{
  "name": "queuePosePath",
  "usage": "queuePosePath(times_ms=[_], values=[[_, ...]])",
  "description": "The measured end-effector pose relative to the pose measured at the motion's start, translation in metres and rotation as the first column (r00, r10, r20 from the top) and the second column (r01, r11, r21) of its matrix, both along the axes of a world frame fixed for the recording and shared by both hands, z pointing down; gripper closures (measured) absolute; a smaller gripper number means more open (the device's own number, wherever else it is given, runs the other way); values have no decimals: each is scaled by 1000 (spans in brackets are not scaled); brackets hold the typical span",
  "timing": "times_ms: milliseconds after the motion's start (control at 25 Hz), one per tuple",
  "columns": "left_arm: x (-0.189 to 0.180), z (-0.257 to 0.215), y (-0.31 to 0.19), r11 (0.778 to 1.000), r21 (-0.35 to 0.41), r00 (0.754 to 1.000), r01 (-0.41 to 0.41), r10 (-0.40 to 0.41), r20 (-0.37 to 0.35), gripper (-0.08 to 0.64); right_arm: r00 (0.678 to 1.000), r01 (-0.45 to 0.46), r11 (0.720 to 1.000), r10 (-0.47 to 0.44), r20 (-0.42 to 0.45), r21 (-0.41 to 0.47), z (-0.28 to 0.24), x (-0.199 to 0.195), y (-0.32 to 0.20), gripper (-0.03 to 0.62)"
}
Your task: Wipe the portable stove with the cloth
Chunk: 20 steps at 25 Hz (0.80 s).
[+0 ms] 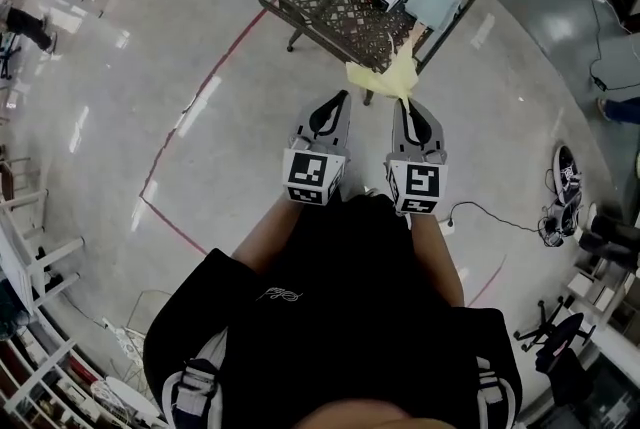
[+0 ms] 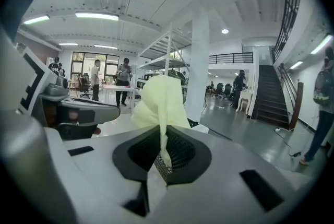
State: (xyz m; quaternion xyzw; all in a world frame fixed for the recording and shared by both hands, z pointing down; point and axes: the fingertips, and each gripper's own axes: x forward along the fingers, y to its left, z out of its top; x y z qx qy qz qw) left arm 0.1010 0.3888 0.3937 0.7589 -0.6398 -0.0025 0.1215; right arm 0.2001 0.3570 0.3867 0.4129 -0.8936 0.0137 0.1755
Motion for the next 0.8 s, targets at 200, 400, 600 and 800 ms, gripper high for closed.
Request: queuePosePath(times_ms=[200,400,600,800], values=[[1,15,-13,999,-34,1000,4,-4,-15,543,1000,-3,1000,3,-19,-29,13,6,-14,569],[6,26,-36,997,-70,1000,15,-15,0,543,1000,18,999,-19,-19,-46,22,9,-45,569],[28,29,-75,994,-92,998,57,-55,24,543,996,91,994,-92,-8,-60,26,27,-83,569],[61,28,-114,984,-120,992,129,-128,18,541,981,191,979,-192,-6,-78,24,58,-129,569]])
